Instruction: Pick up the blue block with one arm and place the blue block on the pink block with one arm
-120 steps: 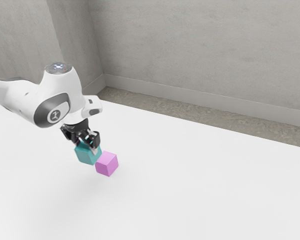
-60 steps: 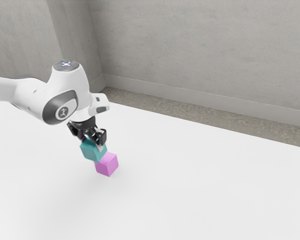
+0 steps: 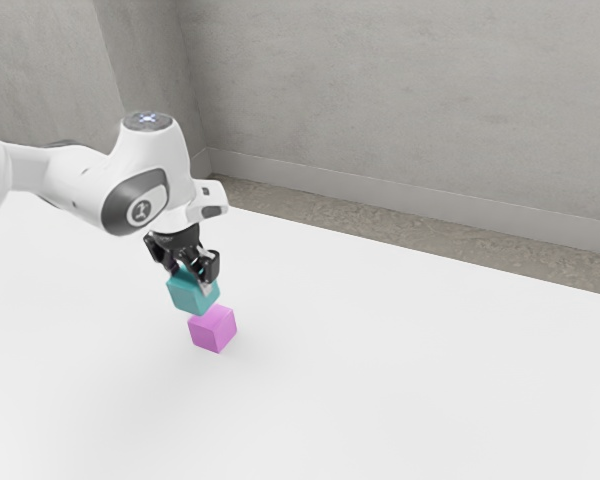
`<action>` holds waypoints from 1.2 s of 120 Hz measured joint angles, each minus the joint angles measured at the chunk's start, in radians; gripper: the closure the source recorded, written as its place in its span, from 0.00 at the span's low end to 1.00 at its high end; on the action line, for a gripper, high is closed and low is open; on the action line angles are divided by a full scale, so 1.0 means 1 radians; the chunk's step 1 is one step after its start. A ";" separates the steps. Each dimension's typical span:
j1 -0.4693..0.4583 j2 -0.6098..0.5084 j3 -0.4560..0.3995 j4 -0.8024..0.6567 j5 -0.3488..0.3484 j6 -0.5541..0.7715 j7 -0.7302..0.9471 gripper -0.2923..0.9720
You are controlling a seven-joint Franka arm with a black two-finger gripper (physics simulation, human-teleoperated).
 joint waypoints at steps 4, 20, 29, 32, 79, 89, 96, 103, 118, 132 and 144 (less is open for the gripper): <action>0.002 0.005 0.000 0.004 -0.001 -0.007 0.003 0.53; 0.005 0.024 0.002 0.025 -0.002 -0.028 0.014 0.53; 0.006 0.040 0.002 0.045 -0.003 -0.035 0.021 0.53; 0.007 0.044 0.002 0.050 -0.003 -0.037 0.023 0.53; 0.003 0.054 -0.017 0.063 -0.009 -0.045 0.048 0.53; 0.005 0.062 -0.017 0.064 -0.009 -0.045 0.051 0.53; 0.006 0.071 -0.016 0.065 -0.009 -0.043 0.053 0.53; 0.006 0.079 -0.016 0.066 -0.009 -0.042 0.055 0.53; 0.006 0.096 -0.016 0.080 -0.009 -0.039 0.059 0.53; 0.006 0.102 -0.016 0.086 -0.010 -0.037 0.062 0.53; 0.006 0.102 -0.016 0.086 -0.010 -0.036 0.064 0.53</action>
